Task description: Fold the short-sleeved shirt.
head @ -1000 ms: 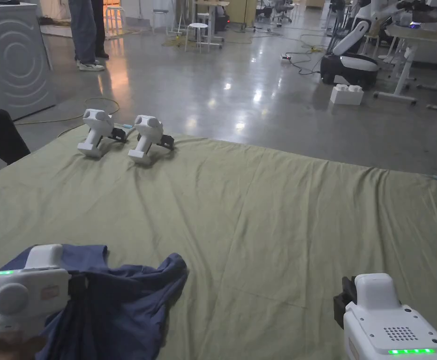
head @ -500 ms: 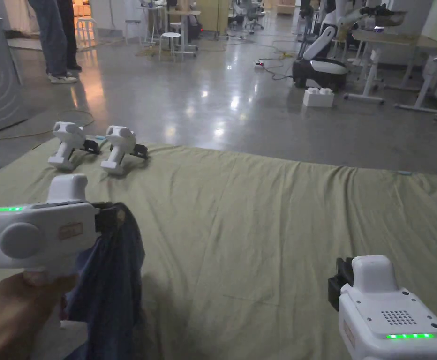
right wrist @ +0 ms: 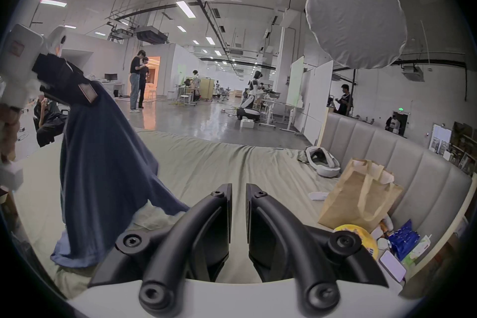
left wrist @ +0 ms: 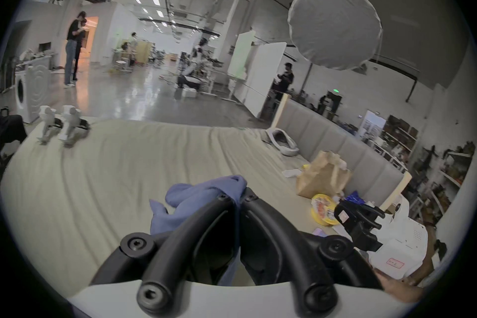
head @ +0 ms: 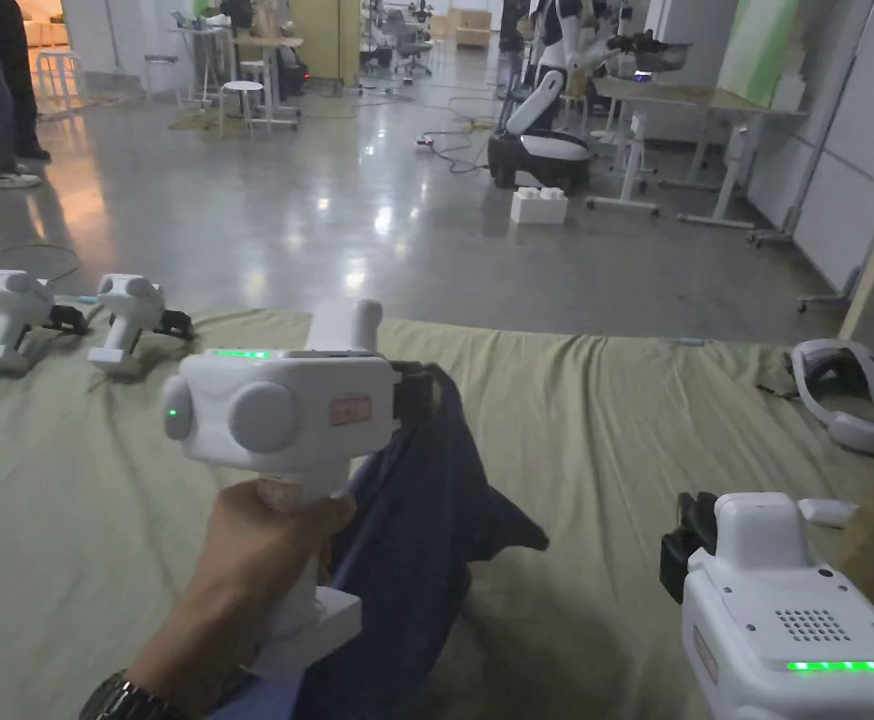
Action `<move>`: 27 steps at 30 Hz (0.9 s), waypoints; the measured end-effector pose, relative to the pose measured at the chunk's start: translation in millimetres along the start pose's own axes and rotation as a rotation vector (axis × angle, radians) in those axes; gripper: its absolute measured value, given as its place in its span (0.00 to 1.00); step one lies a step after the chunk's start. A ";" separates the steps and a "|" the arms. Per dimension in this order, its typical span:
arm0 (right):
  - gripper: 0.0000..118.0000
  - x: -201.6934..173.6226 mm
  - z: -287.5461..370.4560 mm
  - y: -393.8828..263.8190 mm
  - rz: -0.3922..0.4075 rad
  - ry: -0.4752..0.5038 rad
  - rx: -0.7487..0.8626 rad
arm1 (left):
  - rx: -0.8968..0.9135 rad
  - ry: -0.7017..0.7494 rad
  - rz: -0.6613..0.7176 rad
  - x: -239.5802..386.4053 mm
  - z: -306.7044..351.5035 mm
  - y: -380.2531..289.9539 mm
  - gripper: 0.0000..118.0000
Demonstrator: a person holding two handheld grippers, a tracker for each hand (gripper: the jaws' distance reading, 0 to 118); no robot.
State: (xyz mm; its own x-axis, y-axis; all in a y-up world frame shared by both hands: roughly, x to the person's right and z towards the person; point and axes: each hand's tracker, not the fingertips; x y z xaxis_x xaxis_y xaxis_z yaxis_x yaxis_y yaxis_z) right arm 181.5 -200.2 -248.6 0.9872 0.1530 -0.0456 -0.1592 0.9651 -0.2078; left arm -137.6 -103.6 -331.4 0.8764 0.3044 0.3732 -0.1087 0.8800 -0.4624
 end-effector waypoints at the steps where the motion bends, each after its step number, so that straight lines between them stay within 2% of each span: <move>1: 0.12 4.9 2.0 -0.5 -0.003 -0.010 -0.001 | -0.025 -0.034 0.005 8.3 -12.9 -6.7 0.04; 7: 0.12 26.8 6.2 -13.1 -0.018 -0.054 -0.032 | -0.172 -0.110 -0.019 51.4 -67.3 -70.8 0.04; 12: 0.12 32.7 5.5 -24.0 -0.028 -0.063 -0.072 | -0.243 -0.076 -0.024 55.1 -83.7 -115.4 0.05; 13: 0.12 32.6 4.9 -25.7 -0.028 -0.062 -0.079 | -0.249 -0.069 -0.023 52.6 -83.2 -119.3 0.08; 16: 0.12 28.9 2.4 -27.1 -0.035 -0.054 -0.090 | -0.243 -0.053 0.000 43.3 -74.5 -122.4 0.56; 17: 0.12 26.4 1.4 -26.5 -0.037 -0.050 -0.092 | -0.228 -0.051 0.011 38.7 -68.4 -120.9 0.60; 22: 0.12 11.1 -1.5 -15.9 -0.048 -0.024 -0.066 | -0.062 0.044 0.003 19.8 -26.6 -99.0 0.60; 27: 0.12 -9.1 -7.6 -2.1 -0.060 -0.022 -0.012 | 0.090 0.236 -0.027 -1.0 19.7 -85.1 0.60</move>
State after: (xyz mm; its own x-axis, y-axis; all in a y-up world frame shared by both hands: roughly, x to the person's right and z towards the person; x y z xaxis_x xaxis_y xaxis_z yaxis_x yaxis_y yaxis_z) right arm 172.8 -205.2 -255.2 0.9949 0.0998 -0.0113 -0.0998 0.9702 -0.2210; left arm -138.4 -171.6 -276.6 0.9636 0.1957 0.1819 -0.1154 0.9188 -0.3775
